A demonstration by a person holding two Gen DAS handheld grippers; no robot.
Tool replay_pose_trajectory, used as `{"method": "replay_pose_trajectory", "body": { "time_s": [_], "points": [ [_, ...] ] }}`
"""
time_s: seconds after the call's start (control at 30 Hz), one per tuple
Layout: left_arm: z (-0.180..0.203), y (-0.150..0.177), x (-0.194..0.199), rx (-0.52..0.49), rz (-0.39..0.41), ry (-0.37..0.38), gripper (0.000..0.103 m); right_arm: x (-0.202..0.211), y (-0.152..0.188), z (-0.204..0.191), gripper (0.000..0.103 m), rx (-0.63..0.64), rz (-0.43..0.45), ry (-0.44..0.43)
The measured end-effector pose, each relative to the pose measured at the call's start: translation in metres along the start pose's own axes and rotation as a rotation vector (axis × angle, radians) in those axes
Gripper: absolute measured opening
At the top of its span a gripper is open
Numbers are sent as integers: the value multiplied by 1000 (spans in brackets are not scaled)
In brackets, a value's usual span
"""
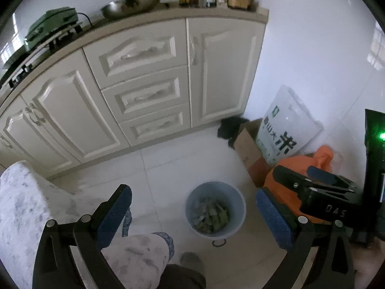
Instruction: Collect trash
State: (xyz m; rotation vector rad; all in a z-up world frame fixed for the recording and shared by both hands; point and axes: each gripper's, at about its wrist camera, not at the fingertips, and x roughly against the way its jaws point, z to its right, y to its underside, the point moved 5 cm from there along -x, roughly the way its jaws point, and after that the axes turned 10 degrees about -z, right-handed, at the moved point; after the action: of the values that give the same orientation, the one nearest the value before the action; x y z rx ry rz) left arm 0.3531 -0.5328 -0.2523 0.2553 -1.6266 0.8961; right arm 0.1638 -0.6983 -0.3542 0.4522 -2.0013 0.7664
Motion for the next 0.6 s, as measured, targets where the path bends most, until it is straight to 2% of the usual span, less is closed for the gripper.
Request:
{"method": "replay_pose_trajectory", "body": {
  "time_s": [0.3, 0.6],
  "points": [
    [-30, 61, 111, 34, 192, -33, 102, 72, 11, -56, 103, 69, 108, -32],
    [-88, 164, 227, 169, 349, -152, 102, 136, 40, -167, 103, 236, 203, -107]
  ]
}}
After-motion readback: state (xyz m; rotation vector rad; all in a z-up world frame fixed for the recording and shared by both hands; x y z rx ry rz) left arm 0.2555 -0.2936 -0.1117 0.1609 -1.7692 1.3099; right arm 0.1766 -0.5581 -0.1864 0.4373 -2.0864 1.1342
